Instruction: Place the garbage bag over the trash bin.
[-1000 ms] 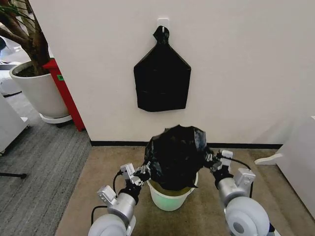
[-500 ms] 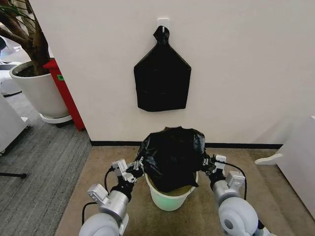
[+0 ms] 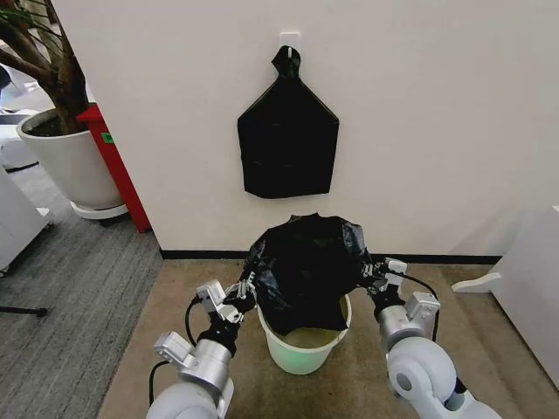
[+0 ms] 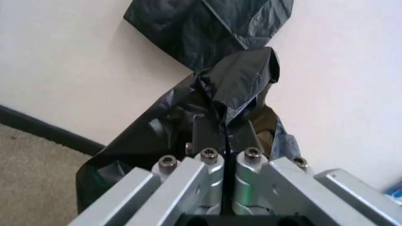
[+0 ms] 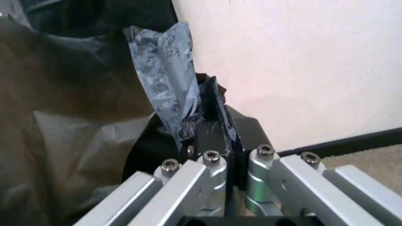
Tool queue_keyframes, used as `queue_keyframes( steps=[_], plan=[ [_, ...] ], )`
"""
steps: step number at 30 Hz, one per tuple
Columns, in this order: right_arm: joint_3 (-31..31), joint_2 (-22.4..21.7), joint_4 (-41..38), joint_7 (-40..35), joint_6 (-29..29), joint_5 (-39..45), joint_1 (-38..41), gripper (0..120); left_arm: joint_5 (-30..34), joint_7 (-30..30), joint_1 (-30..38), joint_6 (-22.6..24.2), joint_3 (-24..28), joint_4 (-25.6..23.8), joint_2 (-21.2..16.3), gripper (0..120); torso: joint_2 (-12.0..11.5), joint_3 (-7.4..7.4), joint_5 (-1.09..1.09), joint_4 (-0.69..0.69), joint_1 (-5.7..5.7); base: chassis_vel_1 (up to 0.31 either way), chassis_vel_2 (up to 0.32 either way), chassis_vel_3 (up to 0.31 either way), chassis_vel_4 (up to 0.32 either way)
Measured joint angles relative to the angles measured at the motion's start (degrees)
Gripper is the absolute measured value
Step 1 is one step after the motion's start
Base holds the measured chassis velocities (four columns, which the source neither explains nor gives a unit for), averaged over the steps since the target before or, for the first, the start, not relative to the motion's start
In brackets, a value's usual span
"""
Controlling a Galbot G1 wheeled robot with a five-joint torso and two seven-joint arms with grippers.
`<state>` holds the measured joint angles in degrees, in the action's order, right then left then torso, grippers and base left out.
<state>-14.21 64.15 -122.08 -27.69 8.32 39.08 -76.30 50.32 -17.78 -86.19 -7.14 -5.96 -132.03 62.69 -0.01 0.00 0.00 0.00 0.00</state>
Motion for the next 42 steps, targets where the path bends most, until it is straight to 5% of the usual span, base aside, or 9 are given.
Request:
queue_keyframes(
  steps=[22, 31, 42],
  plan=[
    [0.29, 2.86, 6.86, 5.78, -6.0, -4.27, 1.64, 0, -3.64, 2.79, -2.69, -3.09, 0.47, 2.47, 3.73, 0, 0.01, 0.0, 0.01, 0.0, 0.0, 0.0, 0.0, 0.0, 0.0],
    [-0.49, -0.38, 1.65, 2.85, -4.92, -4.88, -5.75, 0, -3.5, 2.6, -4.22, -2.63, 1.89, 6.12, 3.55, 0, 0.01, 0.0, 0.0, -0.01, 0.0, 0.0, 0.0, 0.0, 0.0],
    [-0.67, -4.03, -1.38, 0.28, -2.28, -4.77, -11.45, 0, -1.87, 0.74, -8.32, 0.0, 1.44, 3.21, 0.91, 0, 0.01, -0.01, 0.0, 0.0, 0.0, 0.0, 0.0, 0.0, 0.0]
  ],
)
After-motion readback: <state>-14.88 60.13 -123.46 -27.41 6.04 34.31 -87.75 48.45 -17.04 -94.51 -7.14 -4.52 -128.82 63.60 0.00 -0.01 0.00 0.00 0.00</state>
